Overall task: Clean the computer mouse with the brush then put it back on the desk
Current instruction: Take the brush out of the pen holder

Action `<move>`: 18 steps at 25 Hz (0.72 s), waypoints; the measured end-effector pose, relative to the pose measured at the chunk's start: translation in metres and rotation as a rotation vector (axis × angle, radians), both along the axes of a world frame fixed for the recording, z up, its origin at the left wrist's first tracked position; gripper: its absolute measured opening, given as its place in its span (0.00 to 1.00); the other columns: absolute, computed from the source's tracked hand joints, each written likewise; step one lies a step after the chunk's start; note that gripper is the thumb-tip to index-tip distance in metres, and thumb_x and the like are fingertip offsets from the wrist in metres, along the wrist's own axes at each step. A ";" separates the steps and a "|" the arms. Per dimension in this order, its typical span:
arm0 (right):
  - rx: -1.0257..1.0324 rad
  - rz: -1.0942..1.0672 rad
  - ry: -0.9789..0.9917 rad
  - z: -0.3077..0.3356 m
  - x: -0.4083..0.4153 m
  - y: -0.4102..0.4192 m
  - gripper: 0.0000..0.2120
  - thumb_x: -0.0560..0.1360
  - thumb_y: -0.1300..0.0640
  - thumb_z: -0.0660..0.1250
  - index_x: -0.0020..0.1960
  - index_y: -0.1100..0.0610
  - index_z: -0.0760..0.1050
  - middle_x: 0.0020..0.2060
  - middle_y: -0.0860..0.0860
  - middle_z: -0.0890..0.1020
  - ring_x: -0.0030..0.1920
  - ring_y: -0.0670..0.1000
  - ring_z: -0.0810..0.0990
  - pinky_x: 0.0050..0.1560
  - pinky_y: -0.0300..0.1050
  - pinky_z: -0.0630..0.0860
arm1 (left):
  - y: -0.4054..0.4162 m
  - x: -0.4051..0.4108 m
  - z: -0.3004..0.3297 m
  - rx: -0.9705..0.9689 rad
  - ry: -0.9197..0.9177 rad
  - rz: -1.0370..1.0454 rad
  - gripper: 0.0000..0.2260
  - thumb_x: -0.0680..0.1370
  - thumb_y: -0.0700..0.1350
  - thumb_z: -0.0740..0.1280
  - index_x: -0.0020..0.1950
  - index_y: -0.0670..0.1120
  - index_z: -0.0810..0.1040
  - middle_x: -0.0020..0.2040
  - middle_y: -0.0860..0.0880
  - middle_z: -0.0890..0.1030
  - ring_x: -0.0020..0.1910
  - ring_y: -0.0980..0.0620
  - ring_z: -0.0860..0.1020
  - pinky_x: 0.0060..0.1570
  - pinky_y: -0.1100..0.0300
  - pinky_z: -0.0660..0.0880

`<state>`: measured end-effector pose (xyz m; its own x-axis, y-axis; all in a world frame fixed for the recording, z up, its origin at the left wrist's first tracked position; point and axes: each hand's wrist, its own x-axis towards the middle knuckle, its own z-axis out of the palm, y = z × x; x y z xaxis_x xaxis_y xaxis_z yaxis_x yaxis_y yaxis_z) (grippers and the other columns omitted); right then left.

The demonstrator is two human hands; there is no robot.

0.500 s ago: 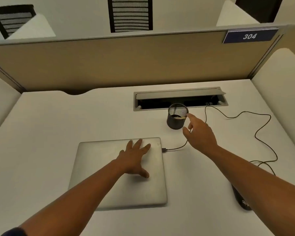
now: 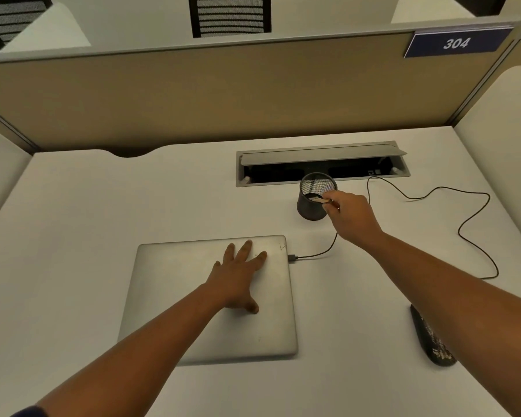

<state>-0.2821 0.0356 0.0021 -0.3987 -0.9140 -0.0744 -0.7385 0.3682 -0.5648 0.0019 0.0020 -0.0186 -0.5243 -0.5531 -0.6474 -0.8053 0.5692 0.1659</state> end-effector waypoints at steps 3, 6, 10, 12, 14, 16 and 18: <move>-0.066 -0.019 0.011 0.000 -0.003 0.003 0.15 0.85 0.57 0.62 0.68 0.61 0.79 0.59 0.61 0.85 0.56 0.60 0.83 0.56 0.45 0.75 | 0.000 0.001 0.001 -0.008 0.007 0.006 0.57 0.70 0.56 0.81 0.85 0.60 0.43 0.85 0.52 0.36 0.84 0.41 0.36 0.80 0.36 0.53; -0.169 -0.020 0.021 0.009 0.000 0.009 0.15 0.85 0.57 0.63 0.68 0.62 0.79 0.59 0.61 0.86 0.56 0.60 0.84 0.56 0.44 0.75 | 0.002 0.000 0.001 -0.028 0.008 0.012 0.57 0.69 0.56 0.81 0.85 0.60 0.43 0.85 0.53 0.36 0.84 0.42 0.36 0.80 0.36 0.54; -0.338 -0.047 0.026 0.029 0.008 0.031 0.15 0.84 0.58 0.64 0.67 0.63 0.80 0.57 0.61 0.86 0.53 0.58 0.85 0.54 0.39 0.76 | 0.005 0.001 0.004 -0.043 0.003 0.016 0.57 0.68 0.56 0.82 0.85 0.60 0.44 0.86 0.52 0.37 0.84 0.42 0.38 0.79 0.38 0.60; -0.417 -0.110 -0.026 0.042 0.012 0.048 0.14 0.84 0.58 0.65 0.65 0.63 0.81 0.51 0.59 0.87 0.45 0.50 0.82 0.48 0.33 0.75 | 0.008 0.001 0.007 -0.060 0.014 0.019 0.57 0.69 0.55 0.82 0.85 0.58 0.45 0.86 0.52 0.39 0.85 0.43 0.40 0.78 0.40 0.63; -0.473 -0.192 -0.117 0.053 0.017 0.067 0.12 0.83 0.58 0.66 0.63 0.61 0.82 0.46 0.55 0.86 0.41 0.45 0.80 0.45 0.35 0.77 | 0.016 0.000 0.011 -0.101 0.024 -0.021 0.55 0.71 0.54 0.80 0.86 0.56 0.45 0.86 0.50 0.41 0.85 0.43 0.43 0.78 0.43 0.62; -0.509 -0.276 -0.271 0.061 0.021 0.089 0.09 0.83 0.58 0.67 0.60 0.60 0.81 0.45 0.53 0.85 0.43 0.50 0.83 0.48 0.43 0.83 | 0.028 -0.006 0.015 -0.138 0.064 -0.083 0.52 0.73 0.53 0.78 0.86 0.55 0.45 0.86 0.49 0.43 0.85 0.43 0.45 0.79 0.46 0.61; -0.539 -0.351 -0.482 0.068 0.023 0.117 0.07 0.83 0.58 0.67 0.59 0.58 0.81 0.45 0.53 0.85 0.45 0.53 0.84 0.48 0.45 0.84 | 0.047 -0.019 0.020 -0.134 0.152 -0.112 0.49 0.75 0.55 0.76 0.86 0.54 0.47 0.86 0.50 0.45 0.85 0.45 0.48 0.79 0.48 0.60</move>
